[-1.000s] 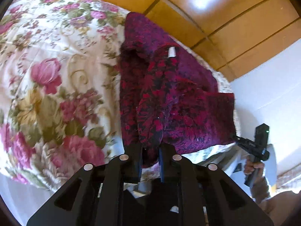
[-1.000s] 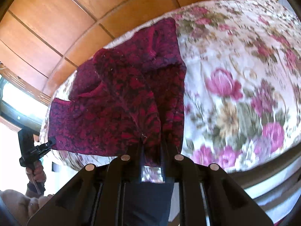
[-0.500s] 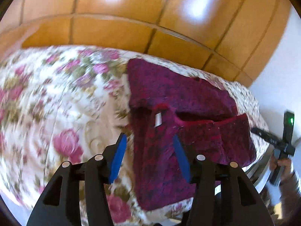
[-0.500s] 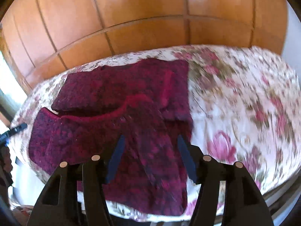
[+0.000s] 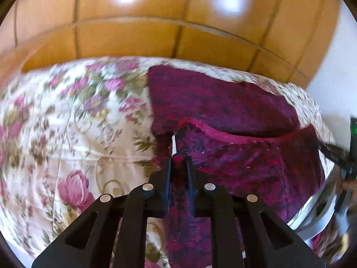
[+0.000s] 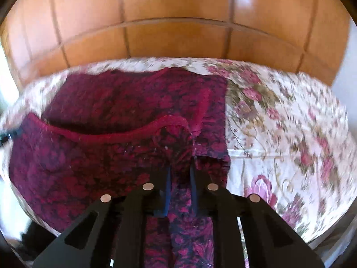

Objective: Fold small clothes

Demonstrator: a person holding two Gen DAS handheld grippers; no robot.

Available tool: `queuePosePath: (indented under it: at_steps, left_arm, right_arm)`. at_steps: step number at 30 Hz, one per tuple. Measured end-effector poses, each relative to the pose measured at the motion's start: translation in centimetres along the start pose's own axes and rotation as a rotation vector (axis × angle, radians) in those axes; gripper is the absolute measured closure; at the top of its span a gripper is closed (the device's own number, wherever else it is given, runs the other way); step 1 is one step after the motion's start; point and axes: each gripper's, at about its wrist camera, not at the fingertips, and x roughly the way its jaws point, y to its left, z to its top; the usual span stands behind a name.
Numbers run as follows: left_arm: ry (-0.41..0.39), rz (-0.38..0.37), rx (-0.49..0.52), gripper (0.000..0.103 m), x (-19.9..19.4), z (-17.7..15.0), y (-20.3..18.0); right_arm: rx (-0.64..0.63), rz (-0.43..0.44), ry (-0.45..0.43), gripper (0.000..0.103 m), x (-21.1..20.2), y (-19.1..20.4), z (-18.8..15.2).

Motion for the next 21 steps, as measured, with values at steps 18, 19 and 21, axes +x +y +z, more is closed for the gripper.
queuePosePath:
  at_steps: [18, 19, 21]
  left_arm:
    - [-0.020, -0.031, 0.010, 0.085, 1.3, -2.9, -0.9]
    - [-0.023, -0.026, 0.013, 0.085, 1.3, -3.0, -1.0]
    - [-0.022, -0.006, 0.022, 0.085, 1.8, -3.0, -1.1]
  right_arm:
    - [-0.057, -0.067, 0.027, 0.083, 1.3, 1.3, -1.9]
    - [-0.064, -0.070, 0.031, 0.083, 1.4, 1.3, -2.1]
    - [-0.050, -0.073, 0.037, 0.082, 1.9, 1.0, -2.2]
